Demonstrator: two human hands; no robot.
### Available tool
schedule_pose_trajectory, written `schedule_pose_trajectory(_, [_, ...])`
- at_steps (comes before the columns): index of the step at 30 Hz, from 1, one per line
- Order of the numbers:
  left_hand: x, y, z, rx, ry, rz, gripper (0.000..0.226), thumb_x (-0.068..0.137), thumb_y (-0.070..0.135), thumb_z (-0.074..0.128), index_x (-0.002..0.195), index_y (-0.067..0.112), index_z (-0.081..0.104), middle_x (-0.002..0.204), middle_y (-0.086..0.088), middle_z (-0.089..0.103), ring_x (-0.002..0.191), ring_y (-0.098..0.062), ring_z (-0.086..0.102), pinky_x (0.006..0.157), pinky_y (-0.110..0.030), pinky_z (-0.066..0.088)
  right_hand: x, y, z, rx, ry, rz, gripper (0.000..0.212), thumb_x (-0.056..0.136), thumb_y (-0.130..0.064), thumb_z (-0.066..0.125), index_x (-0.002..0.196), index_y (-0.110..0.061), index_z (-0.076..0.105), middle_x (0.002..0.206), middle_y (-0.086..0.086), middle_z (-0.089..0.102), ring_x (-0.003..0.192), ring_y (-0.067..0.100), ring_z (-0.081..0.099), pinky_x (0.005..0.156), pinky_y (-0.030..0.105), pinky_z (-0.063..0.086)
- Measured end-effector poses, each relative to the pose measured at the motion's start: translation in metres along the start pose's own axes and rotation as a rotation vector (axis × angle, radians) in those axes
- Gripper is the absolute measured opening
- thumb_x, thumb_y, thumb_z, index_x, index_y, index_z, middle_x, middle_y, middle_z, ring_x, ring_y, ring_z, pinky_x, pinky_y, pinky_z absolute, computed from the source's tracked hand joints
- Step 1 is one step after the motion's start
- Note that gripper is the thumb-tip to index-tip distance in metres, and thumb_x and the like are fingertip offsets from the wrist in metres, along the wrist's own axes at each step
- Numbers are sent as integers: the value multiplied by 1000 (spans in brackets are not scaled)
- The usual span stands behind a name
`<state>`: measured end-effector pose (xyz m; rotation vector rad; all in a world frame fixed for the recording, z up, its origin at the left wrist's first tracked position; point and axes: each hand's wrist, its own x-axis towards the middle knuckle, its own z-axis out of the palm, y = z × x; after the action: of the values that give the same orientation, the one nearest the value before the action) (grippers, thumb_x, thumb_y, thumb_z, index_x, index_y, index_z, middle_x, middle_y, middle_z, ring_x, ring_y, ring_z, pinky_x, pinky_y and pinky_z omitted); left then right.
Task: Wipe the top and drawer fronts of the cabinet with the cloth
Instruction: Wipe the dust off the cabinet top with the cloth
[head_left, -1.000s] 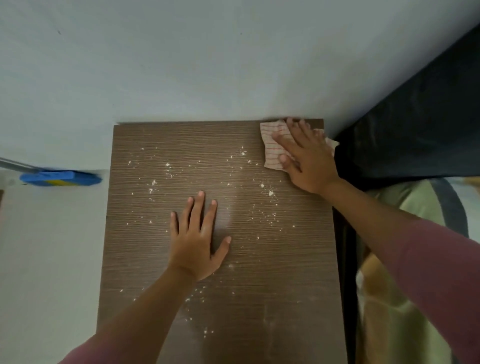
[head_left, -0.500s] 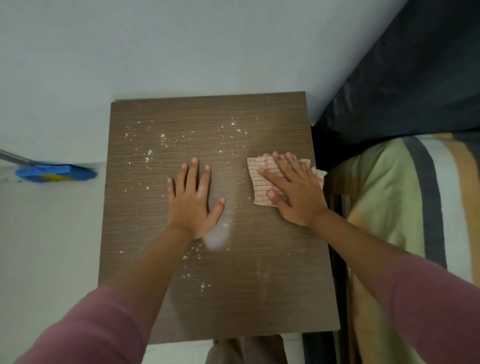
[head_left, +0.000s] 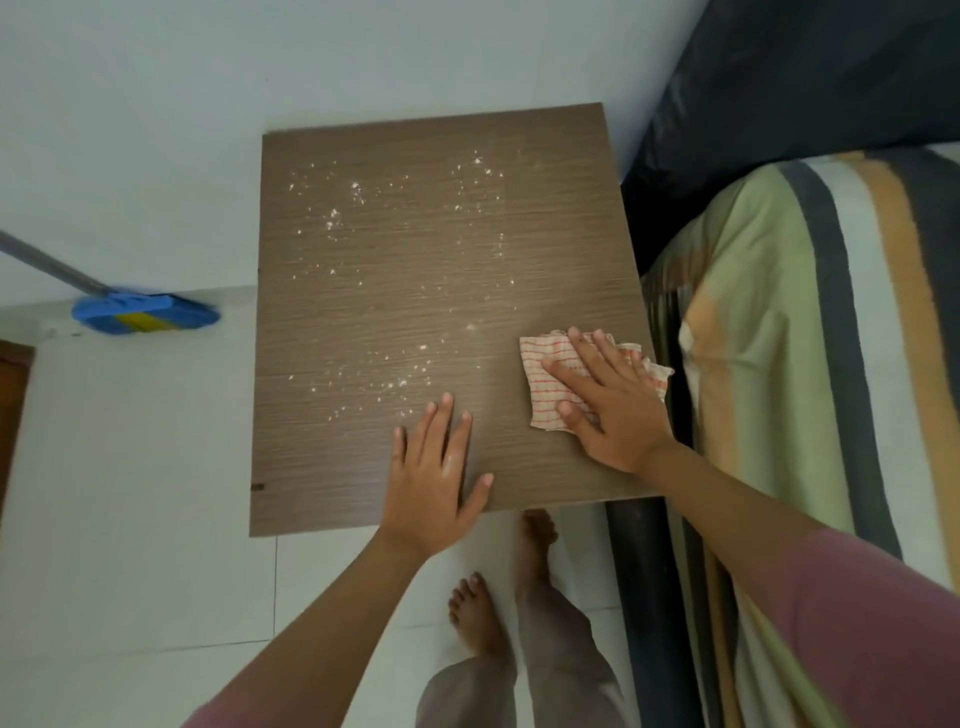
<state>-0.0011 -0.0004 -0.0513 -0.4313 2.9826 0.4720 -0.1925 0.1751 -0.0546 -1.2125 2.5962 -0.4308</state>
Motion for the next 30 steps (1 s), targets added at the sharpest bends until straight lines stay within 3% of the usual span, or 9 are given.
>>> schedule_pose_trajectory(23, [-1, 0, 10, 69, 137, 23, 67, 83, 50, 44, 138, 11, 38, 150, -13, 28, 138, -31, 25, 109, -53, 20, -86, -18, 30, 89, 69, -30, 47, 94, -48, 29, 138, -34, 41, 152, -12, 21, 143, 15, 9, 113, 46, 2])
schedule_pose_trajectory(30, [-1, 2, 6, 114, 100, 15, 69, 85, 53, 35, 139, 11, 35, 151, -14, 27, 138, -33, 25, 110, -56, 19, -117, -26, 14, 336, -58, -32, 41, 96, -16, 48, 136, -25, 46, 151, -2, 28, 139, 9, 6, 114, 40, 1])
